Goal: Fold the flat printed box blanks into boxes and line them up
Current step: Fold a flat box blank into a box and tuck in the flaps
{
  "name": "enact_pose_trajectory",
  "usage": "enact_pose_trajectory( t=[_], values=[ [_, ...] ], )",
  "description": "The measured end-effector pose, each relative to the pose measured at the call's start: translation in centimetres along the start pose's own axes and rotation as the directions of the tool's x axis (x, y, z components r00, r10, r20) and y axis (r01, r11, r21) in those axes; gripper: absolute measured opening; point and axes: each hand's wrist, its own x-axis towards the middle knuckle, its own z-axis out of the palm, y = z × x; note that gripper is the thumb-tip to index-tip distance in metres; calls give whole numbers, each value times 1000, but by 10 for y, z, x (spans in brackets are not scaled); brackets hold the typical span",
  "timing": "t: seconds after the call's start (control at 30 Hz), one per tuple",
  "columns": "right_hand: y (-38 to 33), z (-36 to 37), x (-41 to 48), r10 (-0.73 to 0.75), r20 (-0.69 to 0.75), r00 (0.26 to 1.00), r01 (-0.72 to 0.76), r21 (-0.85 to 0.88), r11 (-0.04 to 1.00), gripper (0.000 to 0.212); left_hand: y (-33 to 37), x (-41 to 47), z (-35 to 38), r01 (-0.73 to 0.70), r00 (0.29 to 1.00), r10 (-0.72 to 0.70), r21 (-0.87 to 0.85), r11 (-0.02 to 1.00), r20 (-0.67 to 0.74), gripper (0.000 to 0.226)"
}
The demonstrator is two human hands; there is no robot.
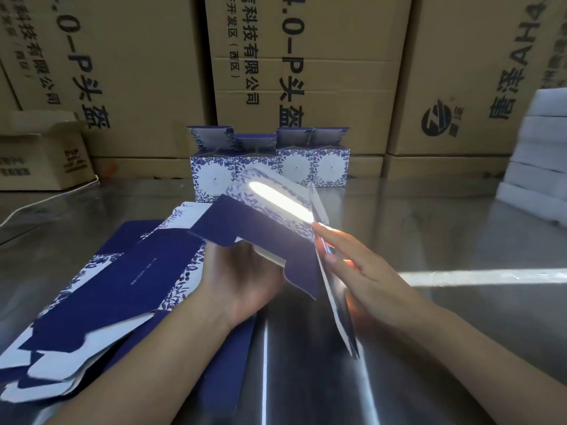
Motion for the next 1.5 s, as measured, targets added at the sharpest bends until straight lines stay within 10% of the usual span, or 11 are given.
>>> enact_pose_trajectory(
  t=[0.63,1.2,1.5],
  values=[
    [-4,2,-2,19,-38,999,-18,48,999,47,-3,2,-8,13,1000,-4,349,937,-26,65],
    [0,-3,3,204,-366,908,-123,233,965,55,2,1,-10,-117,926,121,33,993,-357,56],
    [5,-7,6,357,-429,830,-239,304,922,64,6,-1,-9,-108,867,173,163,981,-468,63]
  ],
)
